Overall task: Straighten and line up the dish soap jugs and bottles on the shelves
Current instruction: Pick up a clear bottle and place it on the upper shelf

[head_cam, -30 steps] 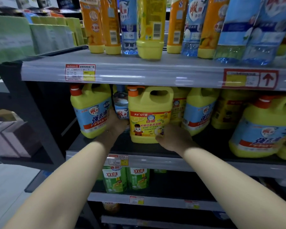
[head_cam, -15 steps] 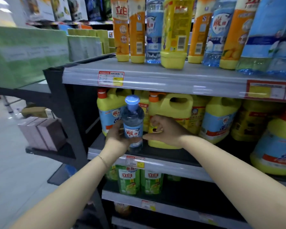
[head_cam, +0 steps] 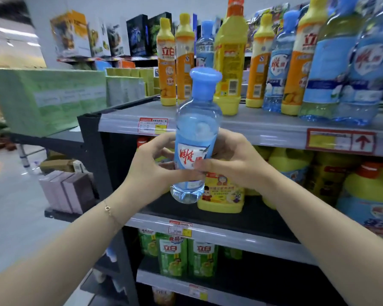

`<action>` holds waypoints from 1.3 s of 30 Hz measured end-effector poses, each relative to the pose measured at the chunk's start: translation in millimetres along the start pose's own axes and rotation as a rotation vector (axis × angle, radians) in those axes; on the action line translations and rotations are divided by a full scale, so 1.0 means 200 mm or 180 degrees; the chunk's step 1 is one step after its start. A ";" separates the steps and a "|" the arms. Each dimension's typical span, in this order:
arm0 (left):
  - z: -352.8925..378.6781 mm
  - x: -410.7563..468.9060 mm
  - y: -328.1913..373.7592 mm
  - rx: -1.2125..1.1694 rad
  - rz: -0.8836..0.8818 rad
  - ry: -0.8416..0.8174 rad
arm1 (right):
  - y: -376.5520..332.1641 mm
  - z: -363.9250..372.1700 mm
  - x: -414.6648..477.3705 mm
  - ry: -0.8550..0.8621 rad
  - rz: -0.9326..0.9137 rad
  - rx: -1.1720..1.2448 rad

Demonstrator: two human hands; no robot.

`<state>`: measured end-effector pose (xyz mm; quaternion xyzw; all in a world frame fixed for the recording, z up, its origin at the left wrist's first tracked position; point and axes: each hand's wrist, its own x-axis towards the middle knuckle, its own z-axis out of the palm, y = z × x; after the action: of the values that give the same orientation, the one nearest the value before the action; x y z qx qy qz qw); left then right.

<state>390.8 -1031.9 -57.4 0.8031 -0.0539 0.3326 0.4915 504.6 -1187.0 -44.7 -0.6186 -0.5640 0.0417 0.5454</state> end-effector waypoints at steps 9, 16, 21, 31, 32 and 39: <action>0.34 0.25 0.27 -0.0724 0.0188 -0.0420 | -0.26 -0.41 -0.13 0.0487 0.0012 0.0032; 0.67 0.53 0.50 -0.1544 0.0245 -0.0294 | -0.38 -0.70 -0.13 0.1858 -0.0140 -0.0321; 0.87 0.75 0.57 -0.1549 0.0345 -0.0022 | -0.39 -0.88 -0.10 0.2270 -0.0107 -0.0608; 1.14 0.90 0.52 -0.0986 0.0406 -0.0133 | -0.18 -1.04 -0.19 0.2273 -0.0091 -0.1092; 1.15 0.90 0.52 -0.0942 0.0402 -0.0135 | -0.16 -1.04 -0.20 0.2297 -0.0080 -0.1266; 1.19 0.91 0.52 -0.0774 0.0619 -0.0168 | -0.06 -1.10 -0.21 0.2795 -0.0131 -0.2480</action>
<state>603.5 -1237.7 56.5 0.7371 -0.1842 0.3484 0.5490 628.0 -1358.2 28.6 -0.7218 -0.2709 -0.4394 0.4610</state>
